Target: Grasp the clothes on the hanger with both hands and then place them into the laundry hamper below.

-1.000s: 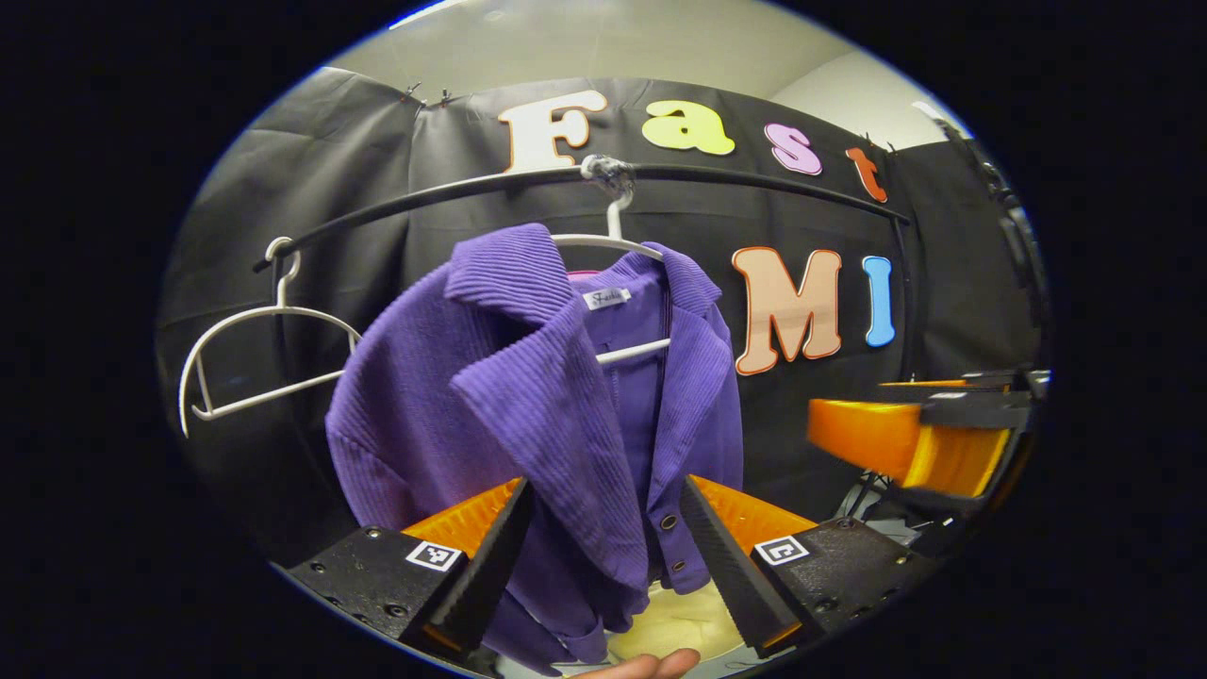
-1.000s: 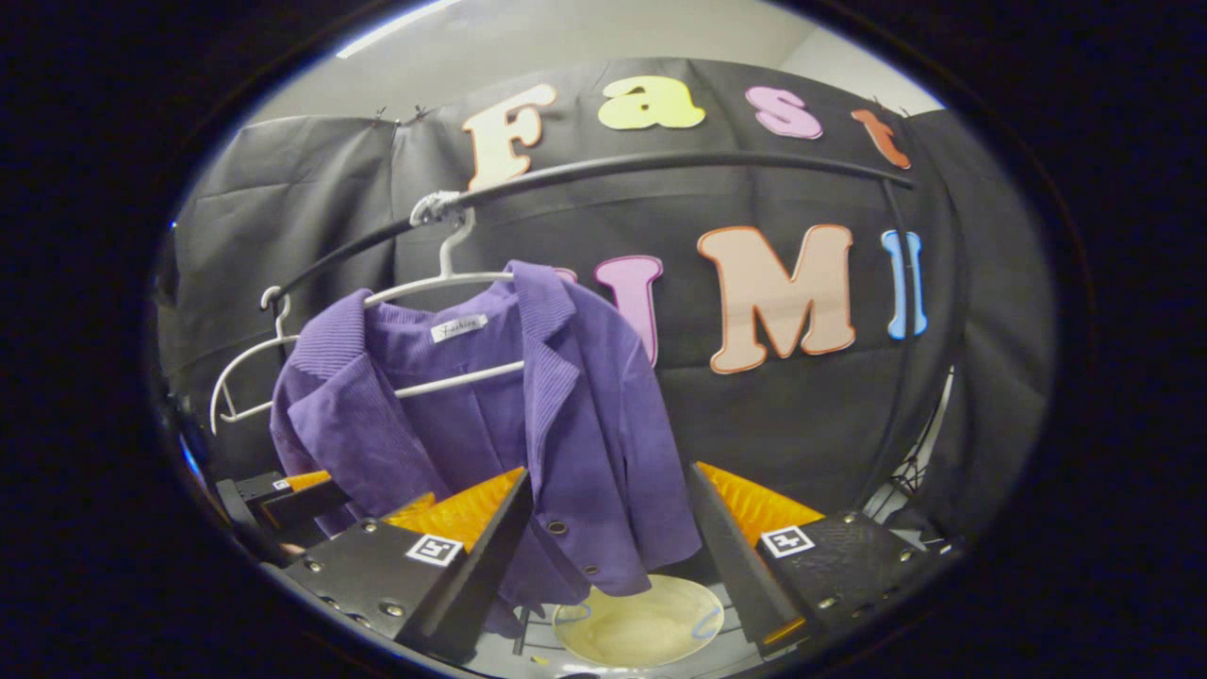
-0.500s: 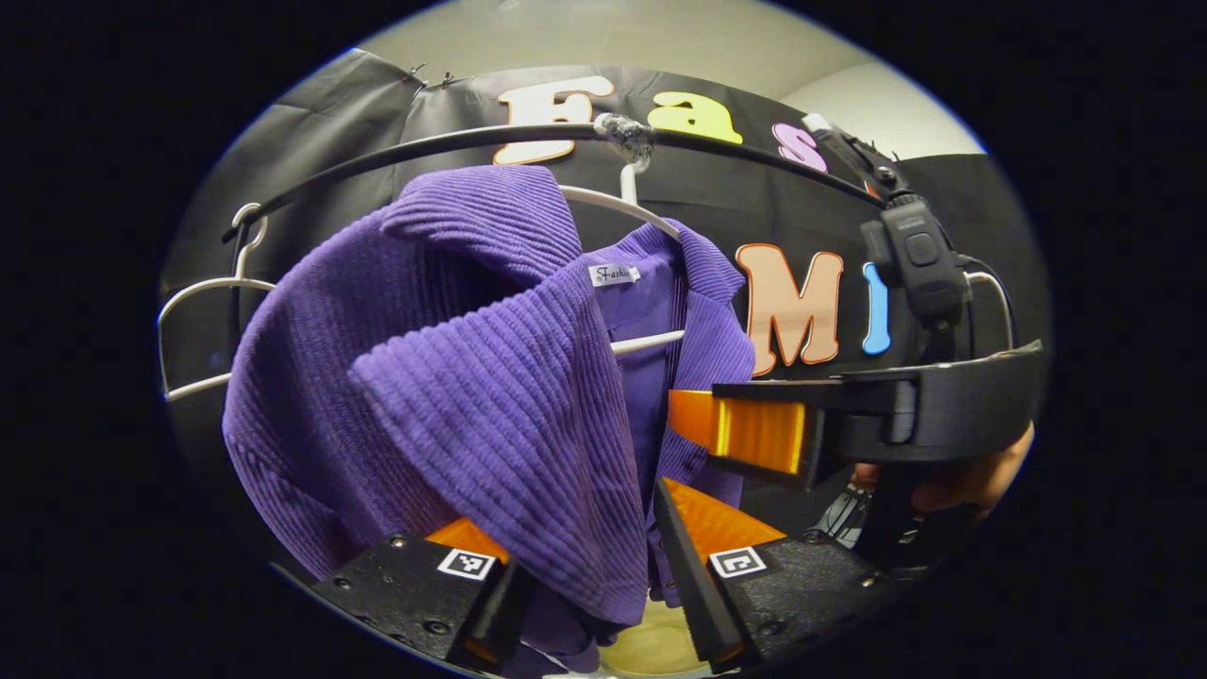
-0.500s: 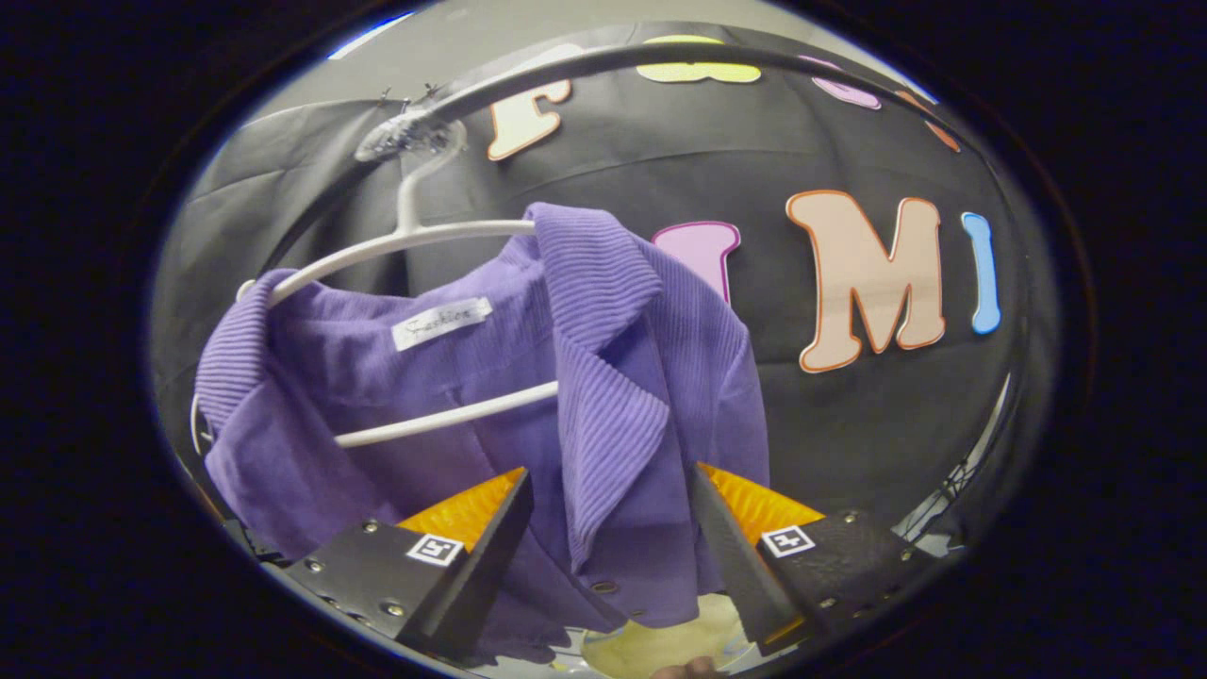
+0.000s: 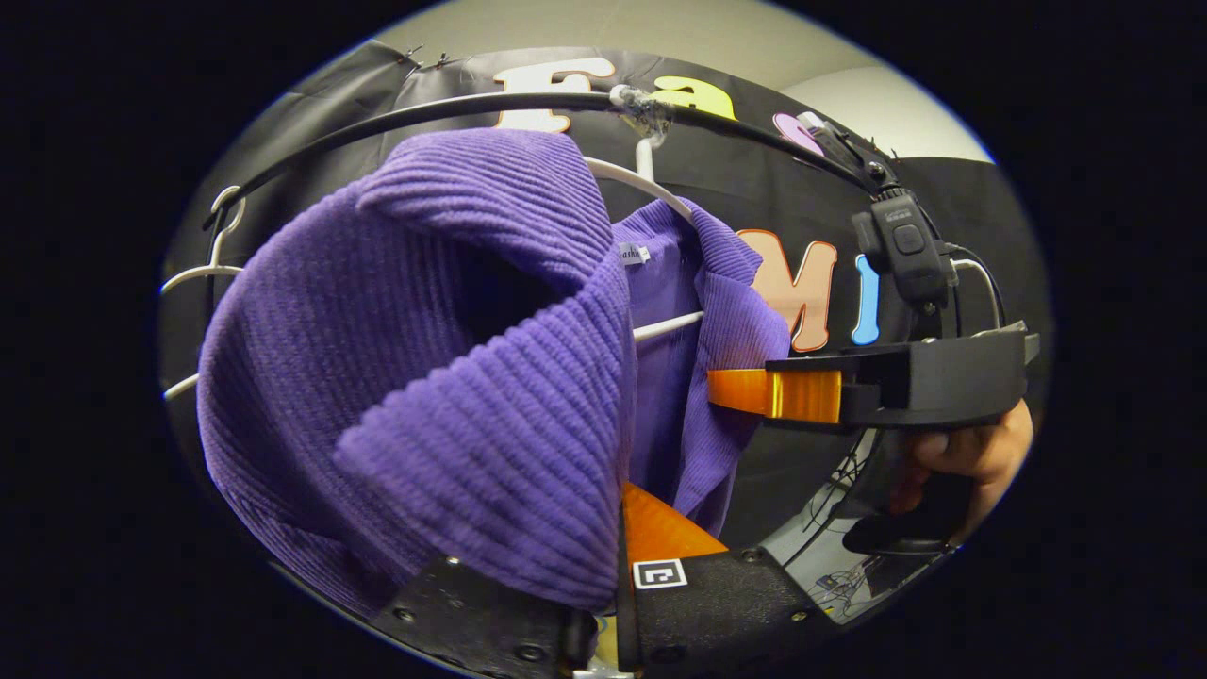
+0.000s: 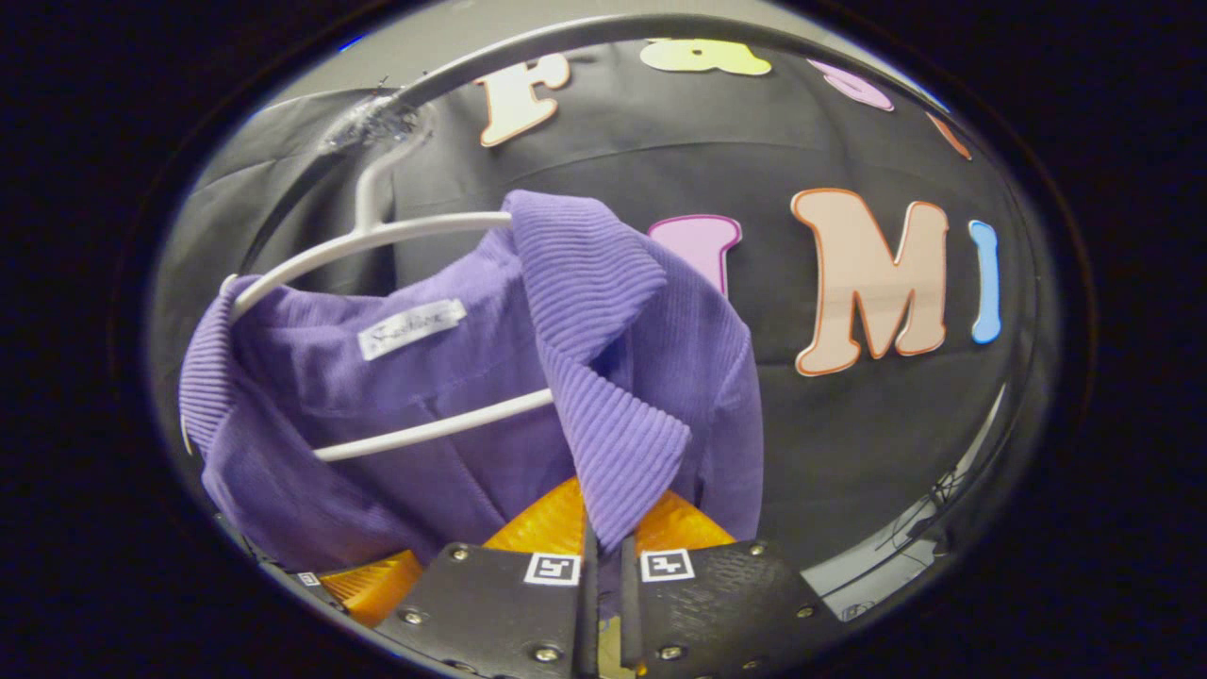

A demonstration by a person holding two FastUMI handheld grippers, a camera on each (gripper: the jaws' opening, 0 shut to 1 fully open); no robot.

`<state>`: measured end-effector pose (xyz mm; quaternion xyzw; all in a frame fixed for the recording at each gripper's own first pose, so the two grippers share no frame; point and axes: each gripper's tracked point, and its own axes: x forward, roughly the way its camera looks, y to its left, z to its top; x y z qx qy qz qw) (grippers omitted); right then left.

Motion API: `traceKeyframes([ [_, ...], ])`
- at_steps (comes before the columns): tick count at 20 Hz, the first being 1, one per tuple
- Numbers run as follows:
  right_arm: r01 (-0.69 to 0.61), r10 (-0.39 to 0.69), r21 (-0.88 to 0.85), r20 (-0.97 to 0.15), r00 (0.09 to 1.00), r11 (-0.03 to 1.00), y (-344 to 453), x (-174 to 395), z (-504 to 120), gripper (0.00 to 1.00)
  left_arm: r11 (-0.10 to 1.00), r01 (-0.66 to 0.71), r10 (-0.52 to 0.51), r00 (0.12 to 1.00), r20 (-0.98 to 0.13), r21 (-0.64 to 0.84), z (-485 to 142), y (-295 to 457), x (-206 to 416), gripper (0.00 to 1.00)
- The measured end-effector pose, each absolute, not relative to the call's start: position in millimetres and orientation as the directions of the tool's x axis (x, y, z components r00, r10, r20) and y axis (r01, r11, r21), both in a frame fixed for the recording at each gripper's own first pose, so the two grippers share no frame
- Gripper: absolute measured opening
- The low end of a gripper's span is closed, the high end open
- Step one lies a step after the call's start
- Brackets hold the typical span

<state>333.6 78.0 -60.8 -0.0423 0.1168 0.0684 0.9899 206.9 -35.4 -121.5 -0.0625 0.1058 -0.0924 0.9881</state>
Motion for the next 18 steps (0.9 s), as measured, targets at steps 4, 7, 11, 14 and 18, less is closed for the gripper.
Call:
traceKeyframes([
  [4, -0.184, 0.17, -0.036, -0.24, 0.956, 0.982, 83.1, 314.8, -45.1, 0.09, 0.987, 0.13, -0.147, 0.968, -0.202, -0.093, -105.9, -28.2, 187.9, 0.02],
  [7, -0.187, 0.172, -0.055, -0.209, 0.963, 0.981, 81.0, 302.7, -26.4, 0.0, 0.988, 0.133, -0.144, 0.979, -0.147, -0.082, -80.7, -19.3, 164.2, 0.02],
  [11, -0.206, 0.197, -0.035, -0.182, 0.963, 0.978, 86.8, 280.9, -11.7, 0.0, 0.987, 0.129, -0.135, 0.989, -0.054, -0.098, -25.2, -9.5, 131.8, 0.03],
  [14, -0.156, 0.14, -0.097, -0.156, 0.978, 0.983, 75.4, 273.0, -2.4, 0.0, 0.985, 0.11, -0.114, 0.993, -0.027, -0.133, -0.6, 9.0, 112.5, 0.03],
  [18, -0.118, 0.104, -0.123, -0.114, 0.988, 0.985, 76.1, 269.8, 16.6, 0.04, 0.986, 0.059, -0.062, 0.998, -0.012, -0.156, 22.1, 45.1, 98.5, 0.03],
])
